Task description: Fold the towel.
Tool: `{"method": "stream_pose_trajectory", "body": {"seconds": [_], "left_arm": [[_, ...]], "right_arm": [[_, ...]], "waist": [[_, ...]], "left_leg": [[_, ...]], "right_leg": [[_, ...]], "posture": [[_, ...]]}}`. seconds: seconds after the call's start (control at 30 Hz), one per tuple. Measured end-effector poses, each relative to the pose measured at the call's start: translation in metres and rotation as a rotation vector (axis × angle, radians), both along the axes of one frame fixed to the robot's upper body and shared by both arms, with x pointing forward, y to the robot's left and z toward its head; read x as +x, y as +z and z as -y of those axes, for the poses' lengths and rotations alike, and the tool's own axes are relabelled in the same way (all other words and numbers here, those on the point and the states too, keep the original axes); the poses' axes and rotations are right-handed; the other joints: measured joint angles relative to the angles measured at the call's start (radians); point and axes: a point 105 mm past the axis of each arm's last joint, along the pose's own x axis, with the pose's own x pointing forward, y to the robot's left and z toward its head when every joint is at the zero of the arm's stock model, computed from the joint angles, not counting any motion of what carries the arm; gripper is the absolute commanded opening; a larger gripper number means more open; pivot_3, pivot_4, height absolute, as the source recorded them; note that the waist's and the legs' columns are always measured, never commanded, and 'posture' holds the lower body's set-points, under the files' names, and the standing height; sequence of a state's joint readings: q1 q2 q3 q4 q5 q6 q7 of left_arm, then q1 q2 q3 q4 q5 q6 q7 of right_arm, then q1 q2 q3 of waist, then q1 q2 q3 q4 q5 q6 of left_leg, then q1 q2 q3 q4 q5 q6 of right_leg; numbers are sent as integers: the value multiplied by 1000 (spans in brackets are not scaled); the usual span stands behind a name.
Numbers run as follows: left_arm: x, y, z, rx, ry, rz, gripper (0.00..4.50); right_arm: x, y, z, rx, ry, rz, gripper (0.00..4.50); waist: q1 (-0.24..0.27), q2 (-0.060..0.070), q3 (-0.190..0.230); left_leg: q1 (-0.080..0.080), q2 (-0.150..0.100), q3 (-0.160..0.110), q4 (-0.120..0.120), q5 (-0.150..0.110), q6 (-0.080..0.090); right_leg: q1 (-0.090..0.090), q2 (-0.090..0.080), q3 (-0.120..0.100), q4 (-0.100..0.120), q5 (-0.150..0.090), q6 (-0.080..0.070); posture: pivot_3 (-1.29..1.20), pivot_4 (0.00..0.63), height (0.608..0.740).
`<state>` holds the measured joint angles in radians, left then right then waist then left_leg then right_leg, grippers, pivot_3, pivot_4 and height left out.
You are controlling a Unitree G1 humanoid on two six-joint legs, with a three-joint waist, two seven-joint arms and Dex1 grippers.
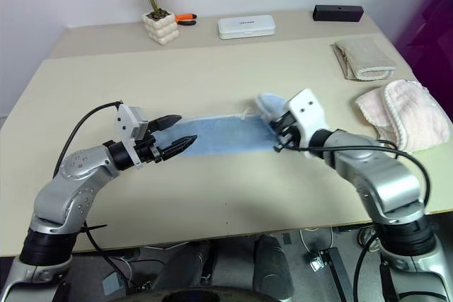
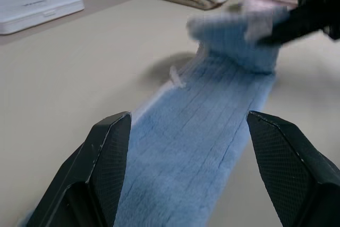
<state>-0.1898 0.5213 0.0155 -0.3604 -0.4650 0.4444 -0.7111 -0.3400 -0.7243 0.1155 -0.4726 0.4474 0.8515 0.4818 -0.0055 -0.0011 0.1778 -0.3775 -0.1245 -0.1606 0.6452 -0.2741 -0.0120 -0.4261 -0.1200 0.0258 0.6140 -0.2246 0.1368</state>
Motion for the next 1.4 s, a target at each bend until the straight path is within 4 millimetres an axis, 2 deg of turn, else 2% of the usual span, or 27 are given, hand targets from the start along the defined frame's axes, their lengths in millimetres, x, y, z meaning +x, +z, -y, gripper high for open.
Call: {"method": "stream_pose_trajectory", "body": {"seconds": [0.13, 0.23, 0.33, 0.4, 0.5, 0.57, 0.63, 0.67, 0.7, 0.77, 0.9, 1.03, 1.2, 1.23, 1.3, 1.4], "left_arm": [[-3, -1, -1, 5, 17, -1, 3526], [-5, -1, -1, 10, 26, 3, 3526], [-7, -3, -2, 13, 37, -7, 3526], [-10, -10, -6, 13, 65, -36, 3526], [-13, -21, -21, -5, 158, -95, 3526], [-12, -22, -30, -46, 221, -117, 3526], [-13, -24, -37, -63, 262, -132, 3526], [-14, -26, -41, -62, 286, -142, 3526], [-16, -28, -44, -60, 302, -150, 3526], [-19, -32, -47, -59, 316, -163, 3526], [-21, -33, -49, -60, 332, -168, 3526], [-26, -36, -48, -76, 353, -178, 3526], [-41, -45, -44, -105, 373, -243, 3526], [-45, -47, -42, -119, 374, -260, 3781], [-54, -50, -38, -178, 395, -315, 4386], [-66, -62, -32, -268, 441, -433, 4500]], "right_arm": [[7, -16, -11, -60, 15, -3, 24], [5, -26, -16, -82, 40, -26, 780], [3, -25, -17, -82, 64, -19, 2203], [-3, -22, -16, -57, 102, -13, 2203], [-17, -2, -15, 37, 178, 13, 2203], [-16, 13, -12, 131, 173, 35, 1640], [-10, 21, -7, 185, 141, 48, 1016], [-4, 21, -3, 194, 113, 49, 410], [3, 18, 1, 198, 81, 49, 20], [13, 10, 6, 196, 36, 45, 20], [26, -13, 0, 168, 9, 22, 20], [33, -52, -8, 83, 8, -30, 20], [32, -49, -7, 66, 36, 17, 20], [33, -46, -5, 81, 29, 23, 534], [36, -34, -2, 96, 29, 56, 1276], [43, 2, -3, 113, 59, 165, 2757]], "waist": [[1, -1, 0], [5, 0, 0], [14, 0, 0], [18, 0, 0], [20, -1, 0], [20, -2, 0], [19, -2, 0], [18, -2, 0], [17, -2, 0], [18, -2, 0], [18, -2, 0], [19, -2, 0], [18, -2, 0], [18, -2, 0], [17, -1, 0], [17, -2, 0]], "left_leg": [[0, 0, 0, 0, 0, 0], [-1, 0, -1, 0, 0, 0], [-1, 0, 0, 0, 0, 0], [-1, 0, -1, 0, 0, 0], [-1, 0, -1, 0, 0, 0], [-1, 0, -1, 0, 0, 0], [-1, 0, -1, 0, 0, 0], [0, 0, -1, 0, 0, 0], [0, 0, -1, 0, 0, 0], [0, 0, -1, 0, 0, 0], [0, 0, -1, 0, 0, -1], [0, 0, 0, 0, 0, -1], [0, 0, -1, 0, -1, -1], [0, 0, -1, 0, -1, -1], [0, 0, 0, 0, -1, -1], [0, 1, -1, 0, -1, -1]], "right_leg": [[-1, 0, 0, 0, 0, 0], [-1, 0, 0, 0, 0, 0], [-1, 0, 0, 0, 0, 0], [-1, 0, 0, 0, 0, 0], [-1, 0, 0, -1, 0, 0], [0, 0, 0, -1, 0, -1], [0, 1, 0, -1, 1, -1], [0, 1, 0, -1, 1, -1], [0, 1, 0, -1, 1, -2], [-1, 1, 0, 0, 1, -2], [-1, 1, 0, 0, 1, -2], [0, 1, 0, 0, 1, -2], [0, 1, 0, 0, 1, -2], [0, 1, 0, 0, 1, -2], [0, 1, 0, -1, 1, -2], [0, 1, 0, 0, 1, -2]], "posture": [[0, 150, 740], [0, 150, 740], [0, 150, 740], [0, 150, 740], [0, 150, 740], [0, 150, 740], [0, 150, 740], [0, 150, 740], [0, 150, 740], [0, 150, 740], [0, 150, 740], [0, 150, 740], [0, 150, 740], [0, 150, 740], [0, 150, 740], [0, 150, 740]]}}
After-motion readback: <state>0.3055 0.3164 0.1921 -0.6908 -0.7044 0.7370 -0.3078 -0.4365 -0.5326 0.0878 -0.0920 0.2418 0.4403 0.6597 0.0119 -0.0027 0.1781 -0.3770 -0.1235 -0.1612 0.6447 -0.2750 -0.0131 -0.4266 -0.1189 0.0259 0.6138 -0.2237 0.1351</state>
